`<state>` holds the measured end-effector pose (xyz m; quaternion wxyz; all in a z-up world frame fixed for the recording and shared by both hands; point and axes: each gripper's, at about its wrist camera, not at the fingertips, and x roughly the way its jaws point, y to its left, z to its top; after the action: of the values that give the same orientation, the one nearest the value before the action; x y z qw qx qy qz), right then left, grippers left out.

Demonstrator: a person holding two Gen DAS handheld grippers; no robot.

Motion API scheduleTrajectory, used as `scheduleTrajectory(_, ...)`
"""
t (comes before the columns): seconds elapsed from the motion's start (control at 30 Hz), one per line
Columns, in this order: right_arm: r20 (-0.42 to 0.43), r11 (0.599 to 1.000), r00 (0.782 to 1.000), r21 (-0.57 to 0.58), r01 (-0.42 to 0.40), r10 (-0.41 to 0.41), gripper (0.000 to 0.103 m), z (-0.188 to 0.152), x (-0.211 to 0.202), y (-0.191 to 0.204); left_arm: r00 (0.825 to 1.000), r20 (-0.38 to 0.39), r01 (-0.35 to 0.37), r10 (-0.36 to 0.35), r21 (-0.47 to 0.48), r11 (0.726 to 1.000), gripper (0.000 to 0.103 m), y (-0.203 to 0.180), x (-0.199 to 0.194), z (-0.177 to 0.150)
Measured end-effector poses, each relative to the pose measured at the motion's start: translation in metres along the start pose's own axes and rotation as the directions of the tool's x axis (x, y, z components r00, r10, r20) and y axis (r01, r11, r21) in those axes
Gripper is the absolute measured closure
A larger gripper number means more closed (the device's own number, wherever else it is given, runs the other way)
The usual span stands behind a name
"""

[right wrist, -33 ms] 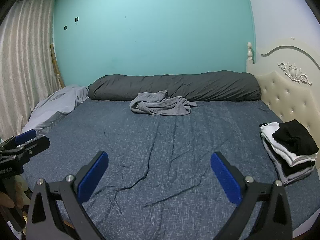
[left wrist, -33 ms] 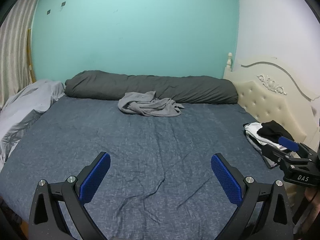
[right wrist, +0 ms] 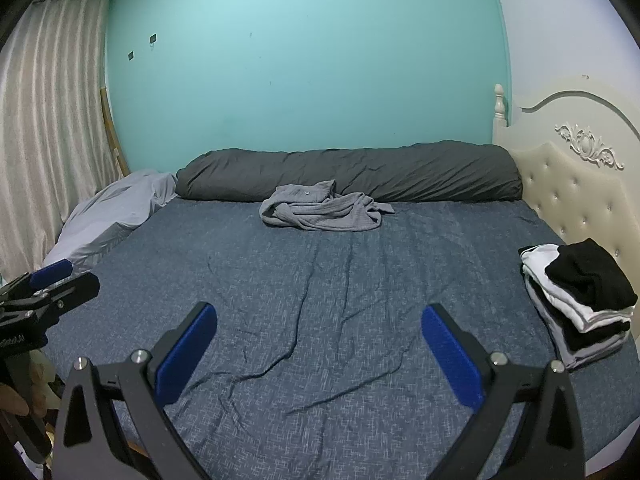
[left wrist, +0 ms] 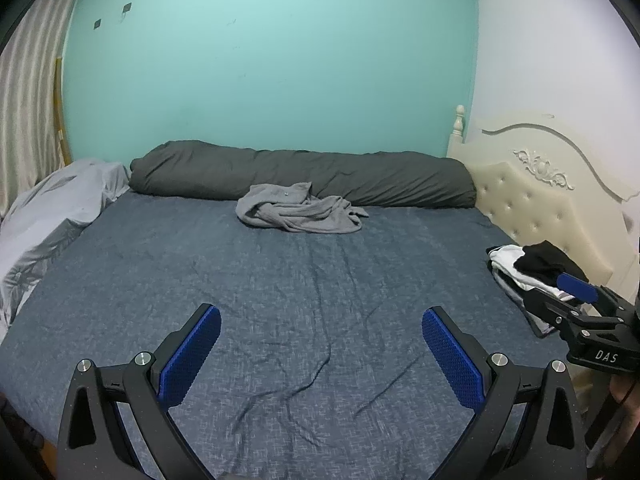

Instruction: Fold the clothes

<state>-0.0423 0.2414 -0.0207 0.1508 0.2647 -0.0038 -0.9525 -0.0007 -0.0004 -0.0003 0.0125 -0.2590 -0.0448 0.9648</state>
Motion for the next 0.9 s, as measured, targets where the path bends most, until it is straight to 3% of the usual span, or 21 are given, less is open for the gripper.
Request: scheduleTrajectory(0.9, 0.006, 1.0, 1.0, -0.005, -0.002, 0.002, 0.0, -0.003, 0.0, -0.011, 1.0, -0.005, 0.009, -0.009, 0.003, 1.0, 0.0, -0.003, 0.006, 0.013)
